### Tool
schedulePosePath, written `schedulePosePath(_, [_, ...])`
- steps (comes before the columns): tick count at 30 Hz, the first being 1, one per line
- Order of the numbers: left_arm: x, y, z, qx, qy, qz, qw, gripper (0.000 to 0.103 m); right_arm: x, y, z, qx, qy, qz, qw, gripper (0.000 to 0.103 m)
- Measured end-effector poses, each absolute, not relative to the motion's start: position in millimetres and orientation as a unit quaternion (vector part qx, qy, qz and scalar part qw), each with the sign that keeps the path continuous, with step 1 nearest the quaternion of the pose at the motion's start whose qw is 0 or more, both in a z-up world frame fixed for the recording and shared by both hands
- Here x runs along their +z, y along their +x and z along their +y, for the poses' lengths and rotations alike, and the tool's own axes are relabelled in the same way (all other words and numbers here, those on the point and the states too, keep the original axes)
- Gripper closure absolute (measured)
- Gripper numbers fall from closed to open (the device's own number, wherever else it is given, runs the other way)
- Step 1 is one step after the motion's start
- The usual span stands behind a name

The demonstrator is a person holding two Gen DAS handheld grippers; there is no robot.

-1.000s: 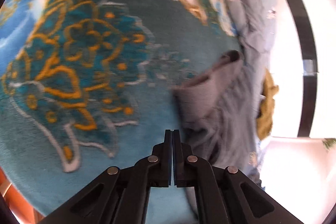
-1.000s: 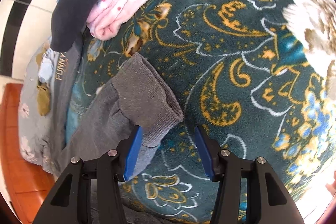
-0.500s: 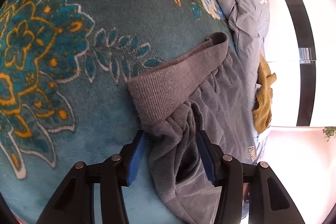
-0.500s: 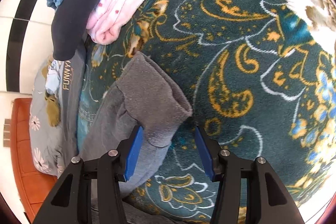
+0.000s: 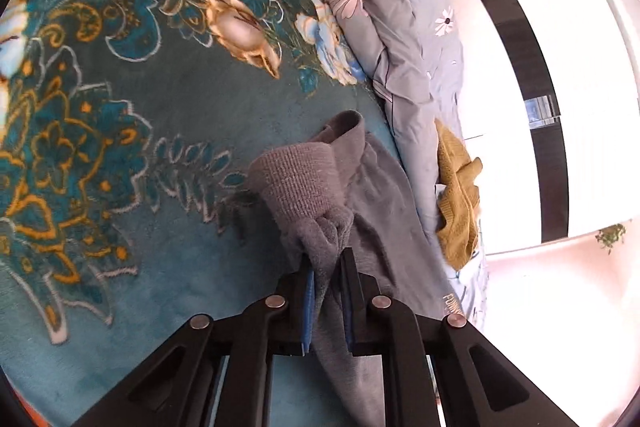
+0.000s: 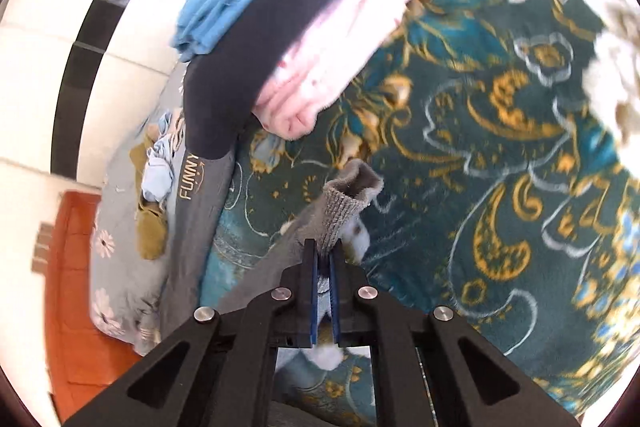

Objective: Fold clothes

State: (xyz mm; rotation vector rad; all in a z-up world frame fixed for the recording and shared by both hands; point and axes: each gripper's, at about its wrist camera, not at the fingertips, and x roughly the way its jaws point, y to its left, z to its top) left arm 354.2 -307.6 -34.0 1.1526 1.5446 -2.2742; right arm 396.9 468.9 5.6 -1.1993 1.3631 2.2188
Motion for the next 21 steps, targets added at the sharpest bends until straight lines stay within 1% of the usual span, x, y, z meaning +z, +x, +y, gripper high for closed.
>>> schedulePosePath(1, [-39.1,359.3,-307.6,-0.76,0.392,0.511,0.086,0.091,-3.5,398.9,469.2,0.758,-0.427,0.47,0.147,0.099])
schedulePosePath(5, [-79.7,376.8,-313.0,-0.722,0.42,0.536,0.122,0.092,-38.1,410.2,472.4,0.718,-0.46,0.492,0.174,0.099])
schedulePosePath(9, [-78.2,370.4,-311.6,-0.725,0.423,0.53,0.122,0.092,-31.6,405.9,471.8,0.725,-0.458,0.487,0.167,0.098])
schedulePosePath(13, [-58.1,354.6,-313.8,-0.728,0.412,0.539,0.103,0.092,1.0,386.1,466.7,0.755,-0.43,0.478,0.131,0.098])
schedulePosePath(21, [-6.0,309.5,-321.1,-0.732,0.382,0.558,0.079,0.092,91.9,311.4,448.6,0.817,-0.363,0.445,0.054,0.099])
